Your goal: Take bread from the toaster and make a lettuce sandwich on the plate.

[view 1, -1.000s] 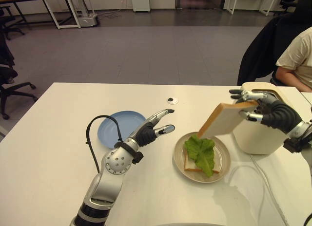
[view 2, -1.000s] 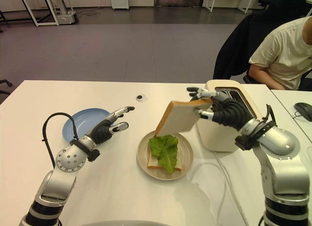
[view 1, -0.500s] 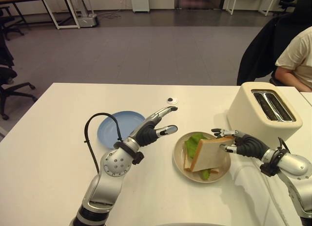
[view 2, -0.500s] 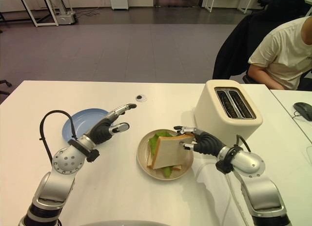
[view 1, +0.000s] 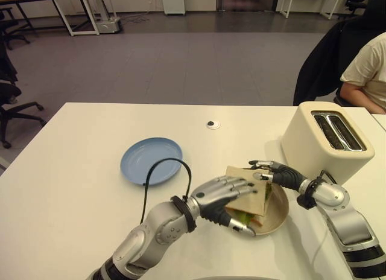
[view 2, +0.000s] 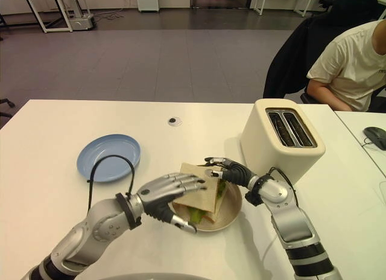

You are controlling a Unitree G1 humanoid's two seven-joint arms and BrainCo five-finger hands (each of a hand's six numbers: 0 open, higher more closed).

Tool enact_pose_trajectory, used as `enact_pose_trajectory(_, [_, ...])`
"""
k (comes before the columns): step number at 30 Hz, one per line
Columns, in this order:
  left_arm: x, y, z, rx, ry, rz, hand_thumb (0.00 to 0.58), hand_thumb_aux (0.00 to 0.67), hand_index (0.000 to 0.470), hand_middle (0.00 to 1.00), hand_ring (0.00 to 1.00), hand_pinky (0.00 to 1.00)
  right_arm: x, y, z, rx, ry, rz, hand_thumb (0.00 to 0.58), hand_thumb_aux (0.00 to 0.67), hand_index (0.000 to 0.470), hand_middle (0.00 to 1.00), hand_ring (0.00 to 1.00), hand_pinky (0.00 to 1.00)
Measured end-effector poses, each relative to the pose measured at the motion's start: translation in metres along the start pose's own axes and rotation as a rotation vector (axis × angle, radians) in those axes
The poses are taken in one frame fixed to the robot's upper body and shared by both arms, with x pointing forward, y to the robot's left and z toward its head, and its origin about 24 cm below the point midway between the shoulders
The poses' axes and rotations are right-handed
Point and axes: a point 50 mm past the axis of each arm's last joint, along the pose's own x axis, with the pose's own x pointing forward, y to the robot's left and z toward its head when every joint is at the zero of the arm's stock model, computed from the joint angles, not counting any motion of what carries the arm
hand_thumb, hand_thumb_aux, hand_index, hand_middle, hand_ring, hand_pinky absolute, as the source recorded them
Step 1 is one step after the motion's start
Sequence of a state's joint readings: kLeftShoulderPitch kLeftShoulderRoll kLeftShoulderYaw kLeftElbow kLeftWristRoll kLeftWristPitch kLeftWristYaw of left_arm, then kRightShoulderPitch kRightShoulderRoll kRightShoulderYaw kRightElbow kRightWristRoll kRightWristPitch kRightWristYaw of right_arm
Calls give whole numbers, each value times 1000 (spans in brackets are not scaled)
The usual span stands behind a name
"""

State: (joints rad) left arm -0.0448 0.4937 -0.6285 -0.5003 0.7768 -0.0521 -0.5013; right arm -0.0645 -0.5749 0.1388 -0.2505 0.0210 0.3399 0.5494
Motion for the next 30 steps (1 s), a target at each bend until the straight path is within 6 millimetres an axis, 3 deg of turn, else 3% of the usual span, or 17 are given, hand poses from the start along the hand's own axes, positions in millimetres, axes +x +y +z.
enact_pose_trajectory(2, [5,-15,-8,34,17,-67,0,0,0,0,0,0,-1,-1,2,-4,-7,-6,0,0,0,0,0,0])
enact_pose_trajectory(8, [23,-17,-29,137,31,-50,0,0,0,0,0,0,-2,-2,6,-14,-20,-4,0,0,0,0,0,0])
enact_pose_trajectory(12, [27,-19,-31,139,28,-51,0,0,0,0,0,0,-2,-3,7,-11,-28,-29,0,0,0,0,0,0])
enact_pose_trajectory(14, [27,-20,-31,139,28,-51,0,0,0,0,0,0,-4,-9,19,-5,-102,-92,0,0,0,0,0,0])
enact_pose_trajectory(17, [26,-20,-31,135,28,-48,0,0,0,0,0,0,-17,-29,66,-5,-380,-237,0,0,0,0,0,0])
enact_pose_trajectory(19, [23,-15,-33,94,38,-20,0,0,0,0,0,0,-24,-29,73,38,-461,-230,0,0,0,0,0,0])
enact_pose_trajectory(21, [19,-8,-31,-44,35,31,0,0,0,0,0,0,-30,-27,67,83,-478,-207,0,0,0,8,8,8])
enact_pose_trajectory(22, [18,-4,-29,-131,20,64,0,0,0,0,0,0,-31,-25,63,101,-471,-193,144,89,63,529,529,529])
enact_pose_trajectory(23, [16,4,-24,-240,-20,124,0,0,0,0,0,0,-34,-25,58,123,-468,-186,447,349,245,1000,1000,1000])
enact_pose_trajectory(24, [15,15,-16,-318,-74,186,0,0,0,0,0,0,-36,-26,55,133,-461,-182,501,423,297,1000,1000,1000])
enact_pose_trajectory(25, [12,28,-9,-406,-140,256,0,0,0,27,27,27,-38,-25,51,149,-455,-167,573,596,418,1000,1000,1000])
enact_pose_trajectory(26, [8,43,-1,-515,-224,327,148,92,65,525,525,525,-41,-22,44,164,-442,-136,580,670,470,1000,1000,1000])
enact_pose_trajectory(27, [2,53,0,-613,-279,360,576,615,431,1000,1000,1000,-44,-19,37,179,-427,-102,580,670,470,1000,1000,1000])
enact_pose_trajectory(28, [-4,58,-1,-688,-317,351,580,670,470,1000,1000,1000,-48,-14,32,192,-417,-51,580,670,470,1000,1000,1000])
enact_pose_trajectory(30, [-12,50,-6,-770,-331,241,580,670,470,1000,1000,1000,-56,-2,19,206,-377,71,580,670,470,1000,1000,1000])
